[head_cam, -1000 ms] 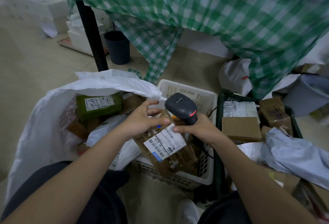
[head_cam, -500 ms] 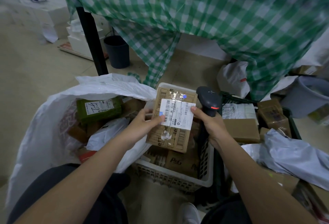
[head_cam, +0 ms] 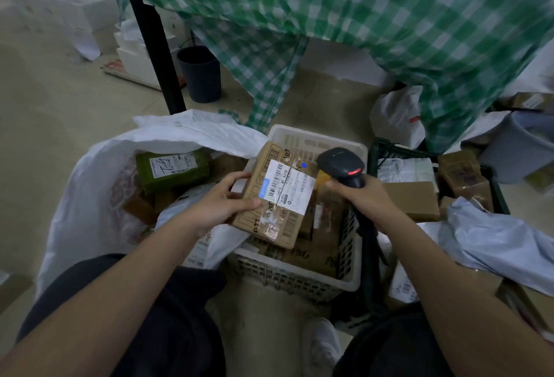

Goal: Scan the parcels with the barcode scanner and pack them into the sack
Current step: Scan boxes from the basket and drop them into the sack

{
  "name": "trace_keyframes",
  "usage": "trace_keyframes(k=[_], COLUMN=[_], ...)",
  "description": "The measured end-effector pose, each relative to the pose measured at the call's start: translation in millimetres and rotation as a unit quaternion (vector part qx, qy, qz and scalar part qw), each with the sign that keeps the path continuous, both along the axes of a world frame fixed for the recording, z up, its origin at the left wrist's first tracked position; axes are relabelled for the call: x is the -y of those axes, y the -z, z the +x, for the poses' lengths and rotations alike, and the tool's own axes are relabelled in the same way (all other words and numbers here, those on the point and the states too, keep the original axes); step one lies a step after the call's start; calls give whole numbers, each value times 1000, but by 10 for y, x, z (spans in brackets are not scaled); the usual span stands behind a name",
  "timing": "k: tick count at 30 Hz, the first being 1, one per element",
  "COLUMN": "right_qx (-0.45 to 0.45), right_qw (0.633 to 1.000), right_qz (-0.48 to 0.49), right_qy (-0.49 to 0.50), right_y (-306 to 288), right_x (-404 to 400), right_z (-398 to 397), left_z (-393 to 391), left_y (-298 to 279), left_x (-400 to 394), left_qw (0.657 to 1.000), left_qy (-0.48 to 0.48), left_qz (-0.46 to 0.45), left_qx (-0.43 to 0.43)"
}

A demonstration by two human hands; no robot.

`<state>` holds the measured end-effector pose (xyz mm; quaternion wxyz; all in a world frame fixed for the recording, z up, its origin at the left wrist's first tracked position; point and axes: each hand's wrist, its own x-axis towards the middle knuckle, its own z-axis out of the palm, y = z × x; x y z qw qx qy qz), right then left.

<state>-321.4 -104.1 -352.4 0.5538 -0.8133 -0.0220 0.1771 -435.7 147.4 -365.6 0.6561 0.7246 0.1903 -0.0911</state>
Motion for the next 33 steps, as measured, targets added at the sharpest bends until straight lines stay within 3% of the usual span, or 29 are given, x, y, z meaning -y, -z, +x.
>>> trace_keyframes(k=[4,10,21,33], right_qx=[28,121,136,130], right_qw=[979,933,923,928], right_qz=[-124,-206,-251,-236], right_qy=[-156,-270,-257,-257], right_y=[42,119,18,8], right_x=[37,-16,15,11], right_z=[-174,-377,-384,-395], left_z=[-75,-71,-13,-57], left_y=[125,293,336,344], left_x=[-115,-166,-143,-218], left_qw=[999,999,999,998], left_qy=[3,12,21,20], left_qz=[31,37,43,49], left_qx=[-29,-36,-20,-17])
